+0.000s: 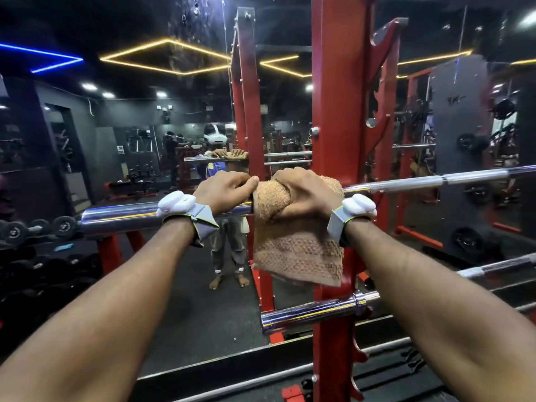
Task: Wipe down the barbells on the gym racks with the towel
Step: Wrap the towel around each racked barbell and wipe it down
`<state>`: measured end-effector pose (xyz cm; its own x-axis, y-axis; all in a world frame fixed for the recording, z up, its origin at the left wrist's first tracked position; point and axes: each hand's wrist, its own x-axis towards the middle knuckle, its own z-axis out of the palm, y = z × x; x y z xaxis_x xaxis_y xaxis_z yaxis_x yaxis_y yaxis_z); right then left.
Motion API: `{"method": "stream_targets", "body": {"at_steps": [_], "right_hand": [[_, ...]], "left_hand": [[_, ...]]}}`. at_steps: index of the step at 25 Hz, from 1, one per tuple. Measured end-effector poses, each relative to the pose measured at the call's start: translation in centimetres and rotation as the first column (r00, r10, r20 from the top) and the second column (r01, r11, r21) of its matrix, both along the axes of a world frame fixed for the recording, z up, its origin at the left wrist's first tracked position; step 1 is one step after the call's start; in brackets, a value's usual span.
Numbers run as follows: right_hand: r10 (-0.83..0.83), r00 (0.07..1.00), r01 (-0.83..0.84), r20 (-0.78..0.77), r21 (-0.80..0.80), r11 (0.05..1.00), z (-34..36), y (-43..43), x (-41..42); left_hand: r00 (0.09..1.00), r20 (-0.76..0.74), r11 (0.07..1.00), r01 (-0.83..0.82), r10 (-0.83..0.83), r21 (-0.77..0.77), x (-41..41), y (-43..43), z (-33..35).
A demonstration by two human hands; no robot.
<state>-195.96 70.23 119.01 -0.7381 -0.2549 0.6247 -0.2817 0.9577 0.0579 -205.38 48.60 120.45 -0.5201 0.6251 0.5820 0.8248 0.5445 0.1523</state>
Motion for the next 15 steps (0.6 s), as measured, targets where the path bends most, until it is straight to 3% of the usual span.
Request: {"method": "stream_targets", "body": {"at_steps": [2,5,7,10,15], "right_hand": [[0.050,0.994,-0.026,0.095,-0.232,0.972,0.7,0.0,0.3],[-0.017,0.978,0.074,0.208,-0.268,0.961,1.5,-0.4,0.6],[-0.038,0.992,0.057,0.123,-0.152,0.987,1.0,-0.7,0.7],[-0.111,0.979,0.148,-0.171,0.225,0.963,-1.4,-1.4,0.7],[-0.077,0.966,0.125,-0.245,0.187,0.974,-2.6,-1.8,1.8]], "left_hand": [[0.999,0.048,1.000,0.012,-0.013,0.027,-0.2,0.0,0.1],[0.993,0.102,0.995,0.048,-0.057,0.088,-0.7,-0.2,0.1],[0.990,0.135,0.992,0.033,-0.050,0.123,-0.7,0.0,0.0],[0.988,0.156,0.998,-0.002,-0.008,0.061,-0.5,0.4,0.3],[0.982,0.183,0.994,0.058,-0.041,-0.090,-0.1,0.3,1.1]]}}
